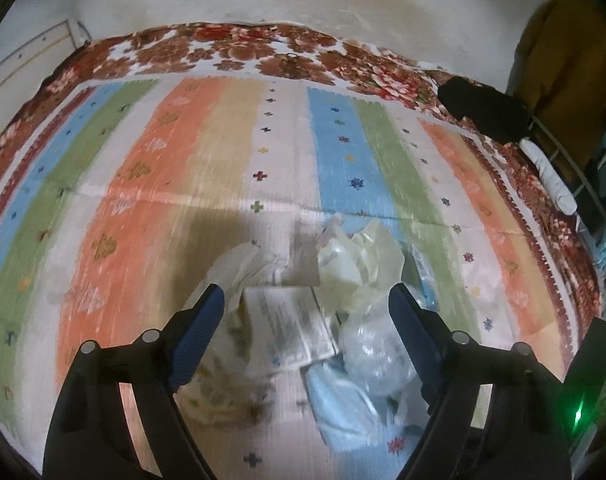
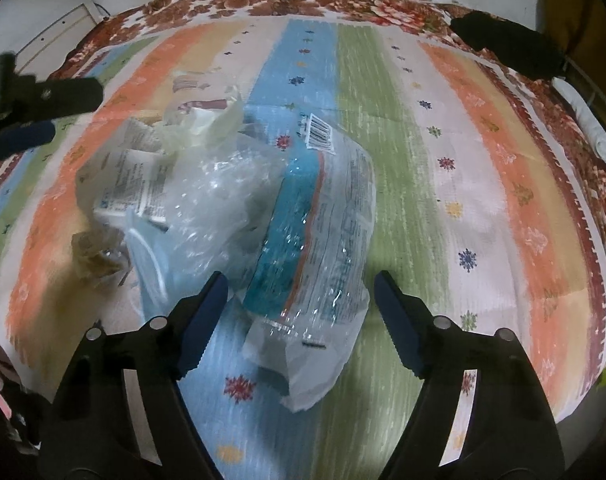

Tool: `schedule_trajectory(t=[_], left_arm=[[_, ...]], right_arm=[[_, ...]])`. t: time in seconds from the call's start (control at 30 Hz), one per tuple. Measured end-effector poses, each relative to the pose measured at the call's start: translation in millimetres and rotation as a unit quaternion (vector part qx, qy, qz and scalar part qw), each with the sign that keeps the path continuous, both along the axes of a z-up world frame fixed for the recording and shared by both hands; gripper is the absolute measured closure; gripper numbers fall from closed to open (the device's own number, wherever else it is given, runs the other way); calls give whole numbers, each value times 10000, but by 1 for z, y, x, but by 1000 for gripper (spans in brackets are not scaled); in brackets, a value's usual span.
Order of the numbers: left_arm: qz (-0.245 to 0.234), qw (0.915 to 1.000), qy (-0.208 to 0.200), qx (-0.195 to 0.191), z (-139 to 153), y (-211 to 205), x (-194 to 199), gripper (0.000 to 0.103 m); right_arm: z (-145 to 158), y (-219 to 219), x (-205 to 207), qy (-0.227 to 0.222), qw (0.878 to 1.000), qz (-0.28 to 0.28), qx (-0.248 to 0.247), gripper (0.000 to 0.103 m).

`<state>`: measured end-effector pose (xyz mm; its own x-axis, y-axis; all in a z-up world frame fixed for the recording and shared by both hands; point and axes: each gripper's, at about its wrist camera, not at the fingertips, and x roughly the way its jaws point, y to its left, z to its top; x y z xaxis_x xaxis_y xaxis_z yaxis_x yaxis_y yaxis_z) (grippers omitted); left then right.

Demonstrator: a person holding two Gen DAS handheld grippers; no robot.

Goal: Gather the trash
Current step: 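Move the right tool down to the blue-and-white plastic wrapper, then close the right gripper on the blue-and-white plastic wrapper and lift it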

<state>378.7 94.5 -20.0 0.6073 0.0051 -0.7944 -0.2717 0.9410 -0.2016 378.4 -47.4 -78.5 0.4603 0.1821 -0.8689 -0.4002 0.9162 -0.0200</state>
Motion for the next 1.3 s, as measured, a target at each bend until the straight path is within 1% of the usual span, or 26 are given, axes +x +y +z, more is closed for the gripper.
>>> schedule_trajectory(t=[0.07, 0.17, 0.2, 0.23, 0.27, 0.33, 0.37, 0.4, 0.43, 0.47, 0.53, 0.57, 0.67, 0.77, 0.83, 0.93, 1.0, 1.07, 1.1, 1.13, 1.17, 1.23, 1.3], left_arm=[[3, 10000, 88, -5, -6, -1, 12, 26], [20, 9997, 212, -128, -18, -2, 26, 29], [-47, 9995, 264, -165, -23, -4, 31, 33], [-103, 9994, 279, -175, -26, -6, 33, 34], [-203, 9993, 273, -174, -30, -10, 37, 36], [-298, 9991, 272, -126, -34, -14, 42, 44], [-299, 9990, 321, -101, -37, -15, 45, 58], [-268, 9988, 400, -113, -40, -14, 48, 73], [-230, 9984, 487, -173, -44, -13, 50, 82], [-175, 9980, 553, -268, -47, -10, 51, 98], [-86, 9983, 520, -250, -46, -7, 49, 101], [-80, 9986, 477, -219, -43, -8, 47, 102], [-101, 9994, 320, -108, -30, -8, 41, 103], [-26, 9998, 188, -45, -16, -5, 32, 103], [39, 9999, 129, -67, -9, -1, 26, 103], [123, 9998, 60, -120, -2, 3, 17, 103], [133, 9998, 64, -136, -1, 4, 13, 103], [148, 9998, 99, -113, -2, 5, 11, 103], [172, 9997, 104, -121, -3, 7, 10, 103], [188, 9997, 103, -148, -3, 8, 10, 103], [205, 9996, 110, -184, -4, 11, 10, 103], [231, 9994, 110, -244, -7, 14, 11, 103], [238, 9994, 122, -242, -10, 15, 11, 103]], right_arm=[[-5, 2, 5, 14, 10000, 27, -85, 39], [-11, 1, 10, 70, 9999, 20, -130, 50], [-12, 1, 11, 58, 9998, 7, -186, 58], [-14, 1, 12, 38, 9996, -3, -271, 66], [-15, 0, 12, 24, 9995, 1, -308, 69], [-16, -4, 14, 39, 9995, 3, -327, 87], [-16, -6, 14, 33, 9994, -6, -334, 92], [-16, -8, 15, 17, 9994, -22, -339, 97], [-15, -13, 17, 3, 9995, -53, -325, 99], [-15, -16, 17, 7, 9995, -72, -300, 101], [-12, -25, 21, 31, 9997, -151, -212, 103], [-10, -29, 22, 27, 9997, -183, -179, 103], [-2, -43, 25, 52, 9996, -286, 21, 103], [9, -58, 27, 155, 9982, -407, 403, 103], [15, -65, 25, 157, 9973, -436, 563, 103], [16, -68, 21, 216, 9966, -398, 685, 103], [10, -67, 21, 345, 9961, -409, 699, 102], [6, -66, 21, 423, 9957, -410, 716, 92], [4, -65, 22, 438, 9953, -431, 752, 82], [4, -64, 21, 440, 9951, -438, 771, 75], [3, -63, 21, 442, 9949, -446, 789, 72], [1, -60, 24, 424, 9947, -500, 796, 57], [-3, -58, 27, 441, 9944, -576, 774, 48]])
